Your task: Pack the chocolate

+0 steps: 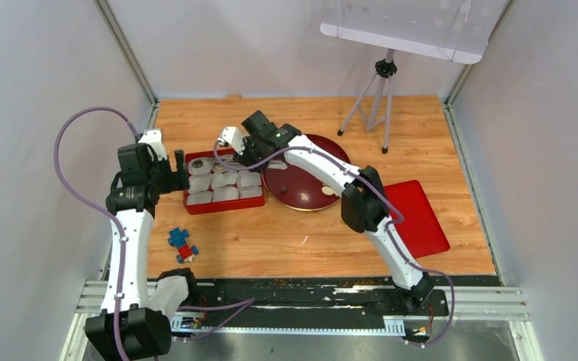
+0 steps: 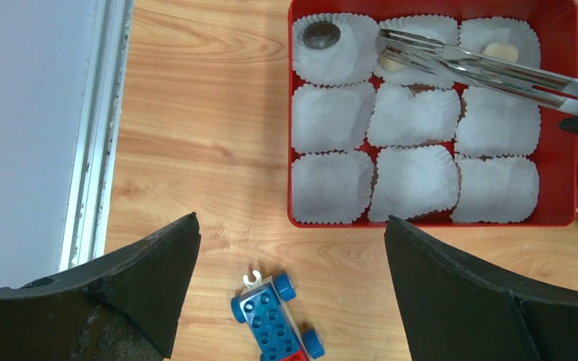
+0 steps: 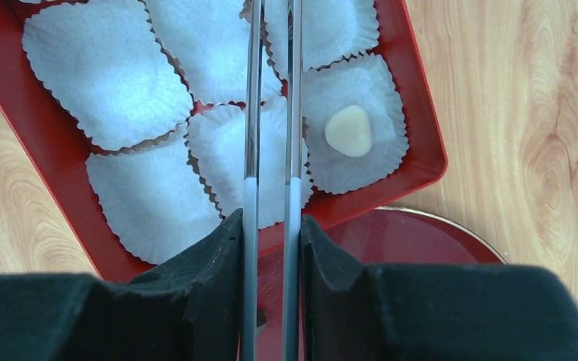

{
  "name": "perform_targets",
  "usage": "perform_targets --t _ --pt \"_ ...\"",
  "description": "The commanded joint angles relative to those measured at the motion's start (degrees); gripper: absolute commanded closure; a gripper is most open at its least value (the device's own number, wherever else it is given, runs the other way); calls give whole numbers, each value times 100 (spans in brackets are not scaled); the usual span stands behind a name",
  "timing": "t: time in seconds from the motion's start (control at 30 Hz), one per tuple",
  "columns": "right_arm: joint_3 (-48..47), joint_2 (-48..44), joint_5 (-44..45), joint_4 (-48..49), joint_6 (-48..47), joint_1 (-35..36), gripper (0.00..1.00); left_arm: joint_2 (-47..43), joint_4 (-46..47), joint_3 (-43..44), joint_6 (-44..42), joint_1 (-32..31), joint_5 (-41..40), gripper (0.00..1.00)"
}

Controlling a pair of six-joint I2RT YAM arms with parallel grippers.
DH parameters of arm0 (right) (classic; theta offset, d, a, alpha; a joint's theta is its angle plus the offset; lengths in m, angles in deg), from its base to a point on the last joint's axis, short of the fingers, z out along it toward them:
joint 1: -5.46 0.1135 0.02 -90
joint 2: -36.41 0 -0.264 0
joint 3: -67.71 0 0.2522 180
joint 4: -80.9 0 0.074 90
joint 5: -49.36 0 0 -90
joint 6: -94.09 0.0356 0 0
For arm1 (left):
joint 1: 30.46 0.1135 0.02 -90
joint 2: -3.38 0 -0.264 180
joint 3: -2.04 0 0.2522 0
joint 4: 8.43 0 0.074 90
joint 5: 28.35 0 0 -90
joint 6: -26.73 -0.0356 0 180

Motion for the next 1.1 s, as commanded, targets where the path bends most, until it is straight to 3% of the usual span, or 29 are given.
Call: perform_targets --t 0.0,1.07 --pt "6 -408 100 198 -103 -22 89 -88 381 -7 169 42 154 0" --pt "245 -482 673 224 -279 -153 89 -123 448 -232 308 42 238 0"
